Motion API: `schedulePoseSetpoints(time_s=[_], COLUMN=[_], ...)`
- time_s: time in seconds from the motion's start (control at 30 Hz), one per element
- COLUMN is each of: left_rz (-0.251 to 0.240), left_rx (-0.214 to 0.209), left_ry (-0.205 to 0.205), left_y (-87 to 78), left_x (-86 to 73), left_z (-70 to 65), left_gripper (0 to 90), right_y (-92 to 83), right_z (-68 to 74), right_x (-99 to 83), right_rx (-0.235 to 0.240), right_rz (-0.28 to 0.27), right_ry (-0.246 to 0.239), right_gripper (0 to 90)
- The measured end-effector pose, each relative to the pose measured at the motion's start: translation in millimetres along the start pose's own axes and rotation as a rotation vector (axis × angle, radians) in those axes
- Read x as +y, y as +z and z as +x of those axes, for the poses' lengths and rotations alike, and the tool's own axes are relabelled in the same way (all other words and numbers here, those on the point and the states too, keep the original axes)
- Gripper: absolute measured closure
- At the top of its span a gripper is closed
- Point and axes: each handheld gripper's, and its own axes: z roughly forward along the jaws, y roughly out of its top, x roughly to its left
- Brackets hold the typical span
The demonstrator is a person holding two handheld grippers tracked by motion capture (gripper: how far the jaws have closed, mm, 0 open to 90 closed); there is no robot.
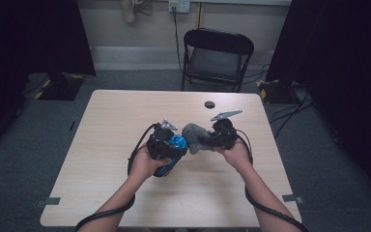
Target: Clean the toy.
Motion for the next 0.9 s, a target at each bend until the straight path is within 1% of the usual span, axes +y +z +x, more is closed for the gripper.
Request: schedulePoseSetpoints(time_s=[0.07, 0.1, 0.17, 0.23, 0.3, 0.33, 0.37, 0.47, 0.5, 0.57, 0.6, 0.63, 0.77, 0.9], left_rz=[-0.001, -0.006, -0.006, 0.001, -0.002, 0.002, 0.000, -0.002, -0.001, -0.002, -0.004, -0.006, -0.005, -0.008], left_rx=[-0.005, -0.004, -0.008, -0.008, -0.006, -0.008, -0.006, -0.009, -0.009, -0.009, -0.006, -0.009, -0.007, -0.005], left_ry=[0.001, -0.005, 0.000, 0.004, 0.003, 0.003, 0.007, -0.001, 0.003, 0.002, 0.009, 0.003, 0.008, 0.003], left_y=[2.2, 3.0, 3.6, 3.9, 4.1, 4.0, 4.3, 4.3, 4.0, 3.9, 3.7, 3.5, 3.8, 4.2], left_x=[0.6, 1.3, 2.1, 3.1, 3.5, 4.0, 4.1, 5.1, 6.3, 7.4, 8.0, 9.3, 11.4, 11.7], left_z=[-1.5, -2.2, -2.3, -3.0, -3.4, -3.4, -3.0, -3.1, -3.4, -4.3, -4.3, -5.2, -5.4, -5.4], left_gripper=[24.6, 24.6, 24.6, 24.6, 24.6, 24.6, 24.6, 24.6, 24.6, 24.6, 24.6, 24.6, 24.6, 24.6], right_y=[2.2, 4.6, 6.7, 8.8, 9.5, 11.2, 11.6, 12.4, 13.0, 13.1, 13.1, 13.1, 14.1, 15.2], right_z=[3.6, 6.0, 7.4, 7.6, 7.9, 7.8, 8.1, 8.2, 8.8, 9.0, 8.7, 8.4, 9.1, 9.3], right_x=[0.5, -0.5, -2.3, -4.1, -5.1, -7.0, -7.8, -9.3, -10.7, -11.1, -11.7, -12.2, -14.0, -15.9], right_rx=[0.011, 0.021, 0.024, 0.032, 0.034, 0.046, 0.050, 0.059, 0.067, 0.066, 0.070, 0.074, 0.082, 0.090], right_rz=[0.006, 0.011, 0.015, 0.016, 0.016, 0.013, 0.011, 0.006, 0.008, 0.009, 0.004, 0.001, 0.003, 0.001], right_ry=[-0.007, -0.005, -0.001, 0.002, 0.007, 0.011, 0.016, 0.019, 0.018, 0.019, 0.023, 0.028, 0.036, 0.043], right_gripper=[69.8, 69.8, 69.8, 69.8, 69.8, 69.8, 69.9, 69.9, 69.8, 69.9, 69.9, 69.9, 69.9, 69.9])
